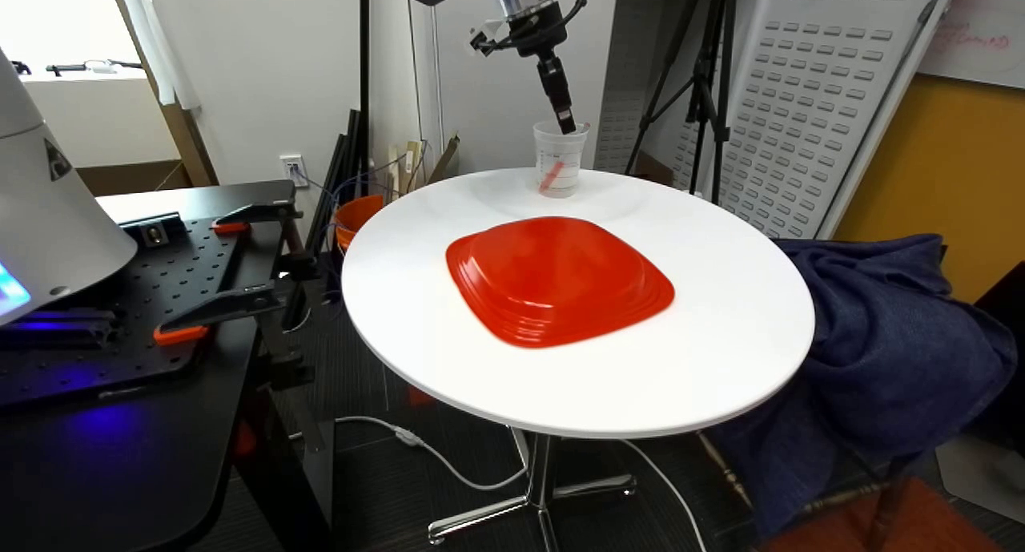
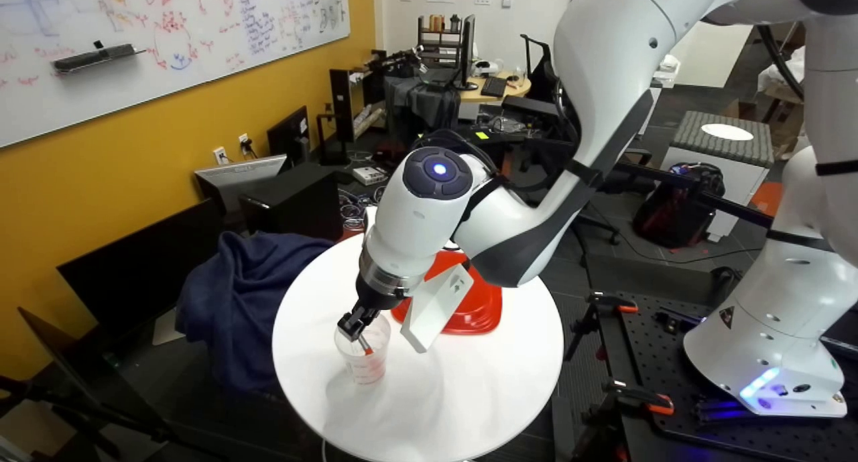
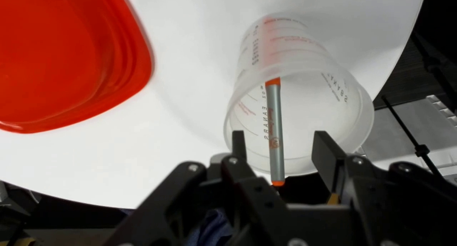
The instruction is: Take the pen out of the cup and put it on the table
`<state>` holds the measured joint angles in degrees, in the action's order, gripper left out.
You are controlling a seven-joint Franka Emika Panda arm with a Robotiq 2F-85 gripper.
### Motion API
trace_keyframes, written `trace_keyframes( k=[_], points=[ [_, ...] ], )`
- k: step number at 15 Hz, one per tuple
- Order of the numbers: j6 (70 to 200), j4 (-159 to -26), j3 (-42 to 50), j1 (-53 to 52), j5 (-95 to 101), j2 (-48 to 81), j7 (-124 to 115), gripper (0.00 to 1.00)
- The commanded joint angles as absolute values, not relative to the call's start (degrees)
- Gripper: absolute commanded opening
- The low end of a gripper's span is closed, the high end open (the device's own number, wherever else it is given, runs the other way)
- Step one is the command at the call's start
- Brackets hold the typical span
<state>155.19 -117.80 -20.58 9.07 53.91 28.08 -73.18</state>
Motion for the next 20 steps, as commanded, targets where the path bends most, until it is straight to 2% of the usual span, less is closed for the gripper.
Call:
trace_keyframes(
  k=[1,10,20],
  points=[
    [156.6,-116.61,-13.92,2.37,47.14,27.83,-67.3,0.52],
    [157.27,-114.58,-1.6,-10.26,31.3,28.83,-53.15,0.47],
    [156.77,-113.13,3.11,-14.89,22.1,30.41,-43.02,0.44]
  ],
)
